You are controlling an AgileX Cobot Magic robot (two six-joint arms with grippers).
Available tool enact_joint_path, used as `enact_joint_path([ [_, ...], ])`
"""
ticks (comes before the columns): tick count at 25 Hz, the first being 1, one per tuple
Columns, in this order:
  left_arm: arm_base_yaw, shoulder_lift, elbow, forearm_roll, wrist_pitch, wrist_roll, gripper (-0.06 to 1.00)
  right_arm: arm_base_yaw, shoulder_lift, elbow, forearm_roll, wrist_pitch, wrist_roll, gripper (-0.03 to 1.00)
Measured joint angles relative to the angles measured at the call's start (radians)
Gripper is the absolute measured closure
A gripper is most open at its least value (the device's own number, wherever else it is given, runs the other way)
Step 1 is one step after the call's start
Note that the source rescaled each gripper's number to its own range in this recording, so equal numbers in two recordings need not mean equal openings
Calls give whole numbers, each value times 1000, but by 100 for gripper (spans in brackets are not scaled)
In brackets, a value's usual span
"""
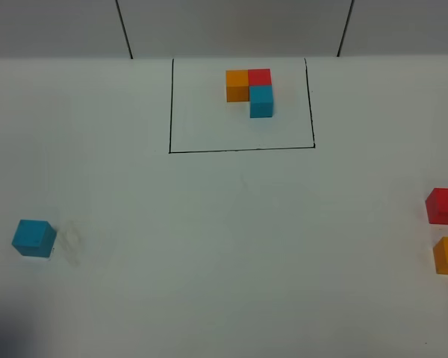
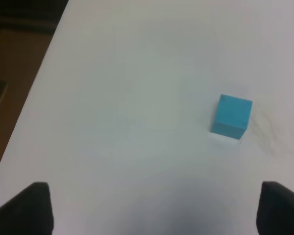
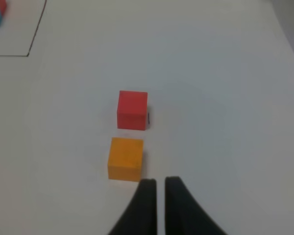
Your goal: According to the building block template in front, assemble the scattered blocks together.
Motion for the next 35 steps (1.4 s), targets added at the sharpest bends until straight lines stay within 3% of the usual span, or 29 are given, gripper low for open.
enact_joint_path([
  [17, 0, 710, -24, -141, -252, 32, 4, 0, 0, 0, 0, 0, 0, 96],
  [35, -79, 1143, -25, -206, -558, 104, 4, 0, 0, 0, 0, 0, 0, 96],
])
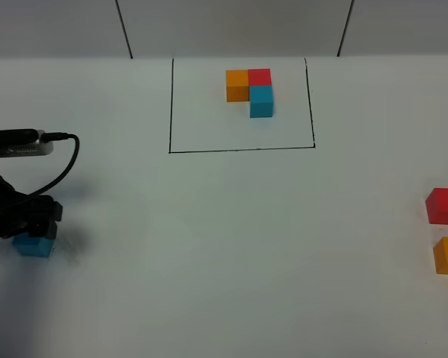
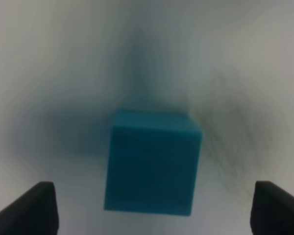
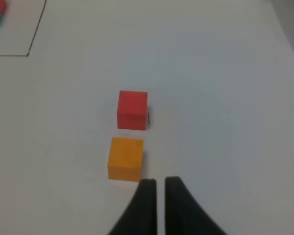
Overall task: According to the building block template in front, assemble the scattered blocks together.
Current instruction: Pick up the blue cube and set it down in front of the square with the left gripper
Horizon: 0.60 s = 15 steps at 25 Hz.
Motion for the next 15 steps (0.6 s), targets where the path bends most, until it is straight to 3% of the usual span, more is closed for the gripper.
enact_joint_path([
  [11, -7, 121, -1, 0, -62, 1, 4, 0, 0, 0, 0, 0, 0, 96],
  [15, -7, 142, -1, 0, -94, 1, 9, 0, 0, 0, 0, 0, 0, 96],
])
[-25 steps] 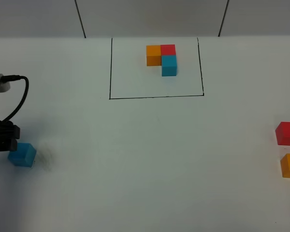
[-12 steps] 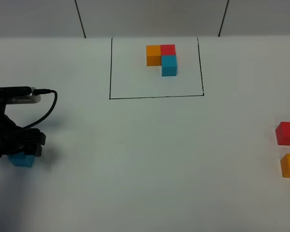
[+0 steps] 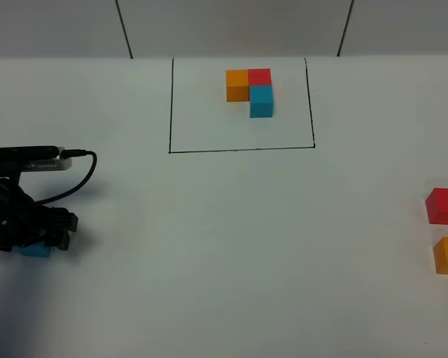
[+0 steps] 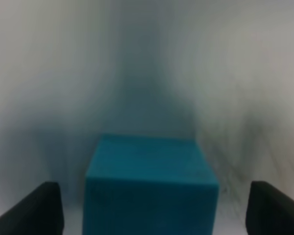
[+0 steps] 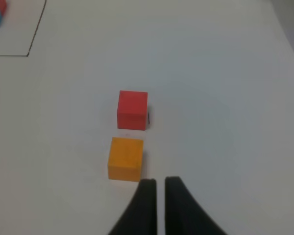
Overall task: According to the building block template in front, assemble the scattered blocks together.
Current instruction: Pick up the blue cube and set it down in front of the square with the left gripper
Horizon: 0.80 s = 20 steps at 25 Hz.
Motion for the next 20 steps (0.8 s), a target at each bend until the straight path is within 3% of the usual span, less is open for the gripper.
enact_joint_path([
  [4, 0, 20, 0, 0, -24, 0, 24, 0, 0, 0, 0, 0, 0, 96],
  [6, 0, 30, 0, 5, -25, 1, 39, 0, 0, 0, 0, 0, 0, 96],
  [15, -1, 33, -1, 20, -25, 3, 41, 0, 0, 0, 0, 0, 0, 96],
  [20, -42, -29, 0, 27, 13, 8, 41, 0, 0, 0, 0, 0, 0, 96],
])
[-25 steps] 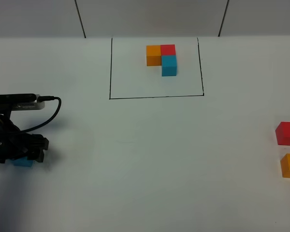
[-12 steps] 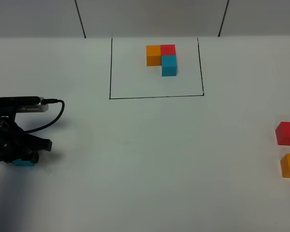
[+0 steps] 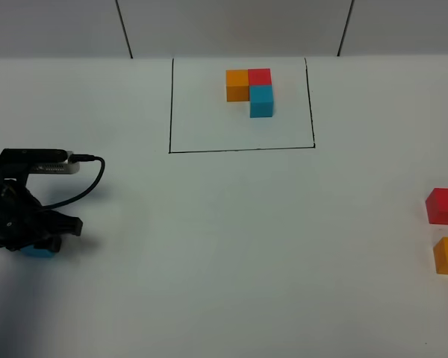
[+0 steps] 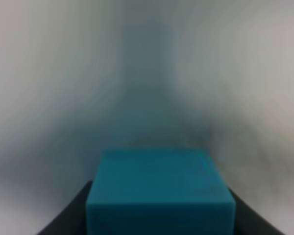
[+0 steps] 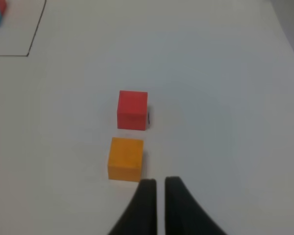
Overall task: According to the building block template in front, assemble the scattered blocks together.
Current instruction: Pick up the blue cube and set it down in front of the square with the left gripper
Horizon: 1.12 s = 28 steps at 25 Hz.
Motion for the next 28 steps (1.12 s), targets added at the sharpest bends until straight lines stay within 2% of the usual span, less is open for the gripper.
enact_joint_path([
  [7, -108, -219, 0, 0, 32, 10, 41, 0, 0, 0, 0, 0, 0, 96],
  [11, -177, -313, 0, 0, 43, 126, 41, 0, 0, 0, 0, 0, 0, 96],
  [15, -215, -358, 0, -35, 82, 425, 41, 0, 0, 0, 0, 0, 0, 96],
  [21, -217, -366, 0, -223, 182, 1093, 41, 0, 0, 0, 0, 0, 0, 96],
  [23, -217, -368, 0, -283, 197, 1266, 41, 0, 0, 0, 0, 0, 0, 96],
  [26, -217, -368, 0, -382, 202, 1441, 41, 0, 0, 0, 0, 0, 0, 96],
  [28, -217, -368, 0, -415, 203, 1504, 41, 0, 0, 0, 0, 0, 0, 96],
])
